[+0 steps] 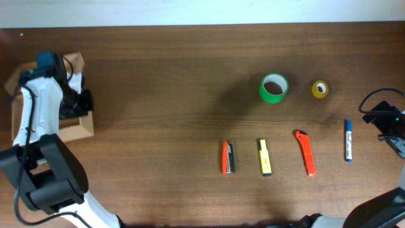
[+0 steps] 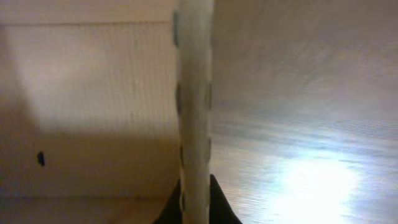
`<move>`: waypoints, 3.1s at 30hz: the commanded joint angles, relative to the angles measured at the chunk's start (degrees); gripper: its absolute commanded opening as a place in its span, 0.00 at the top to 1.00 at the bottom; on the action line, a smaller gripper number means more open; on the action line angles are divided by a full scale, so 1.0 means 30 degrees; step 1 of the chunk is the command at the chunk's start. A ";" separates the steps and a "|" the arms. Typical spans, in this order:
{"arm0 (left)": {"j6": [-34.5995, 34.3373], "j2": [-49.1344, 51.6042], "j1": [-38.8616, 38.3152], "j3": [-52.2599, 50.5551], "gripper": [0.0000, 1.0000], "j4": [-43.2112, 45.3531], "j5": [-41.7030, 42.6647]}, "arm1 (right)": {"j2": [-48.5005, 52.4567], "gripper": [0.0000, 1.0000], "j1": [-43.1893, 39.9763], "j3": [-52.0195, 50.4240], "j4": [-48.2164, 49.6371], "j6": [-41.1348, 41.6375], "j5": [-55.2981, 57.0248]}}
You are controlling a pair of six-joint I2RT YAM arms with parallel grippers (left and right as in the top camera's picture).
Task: Pack container
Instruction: 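Push the cardboard box with the left gripper toward the table center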
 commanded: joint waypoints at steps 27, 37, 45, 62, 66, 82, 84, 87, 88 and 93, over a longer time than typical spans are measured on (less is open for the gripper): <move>-1.1220 0.1282 -1.5052 0.8575 0.98 -0.1887 -0.1421 | 0.0124 0.01 -0.0036 0.0393 0.0000 0.0189 -0.0452; -1.1242 0.4597 -1.6553 0.8604 0.98 -0.1348 -0.2477 | 0.0124 0.01 -0.0036 0.0393 -0.0007 0.0182 -0.1384; -1.3595 0.5413 -1.6670 0.8604 0.98 -0.0306 -0.3293 | 0.0124 0.01 -0.0015 0.0393 -0.0015 0.0182 -0.1435; -1.4462 0.5421 -1.9263 0.8597 0.98 0.0066 -0.4364 | 0.0124 0.01 0.0357 0.0393 0.0007 0.0182 -0.1421; -1.4469 0.5595 -1.9234 0.8597 0.98 0.0036 -0.4481 | 0.0124 0.01 0.0357 0.0393 0.0000 0.0182 -0.1421; -1.4979 0.7868 -1.9227 0.8604 0.98 0.0095 -0.3781 | 0.0124 0.01 0.0357 0.0393 -0.0087 0.0175 -0.1421; -1.4979 0.7876 -1.9227 0.8597 0.98 0.0321 -0.3781 | 0.0124 0.01 0.0357 0.0393 -0.0138 0.0182 -0.1421; -1.4965 0.7876 -1.9205 0.8604 0.98 0.0619 -0.3781 | 0.0124 0.01 0.0357 0.0393 -0.0153 0.0182 -0.1421; -1.4965 0.7876 -1.9161 0.8604 0.98 0.0714 -0.3774 | 0.0124 0.01 0.0357 0.0393 -0.0153 0.0175 -0.1421; -1.4957 0.7876 -1.9016 0.8604 0.98 0.0889 -0.3614 | 0.0124 0.01 0.0357 0.0393 -0.0153 0.0175 -0.1421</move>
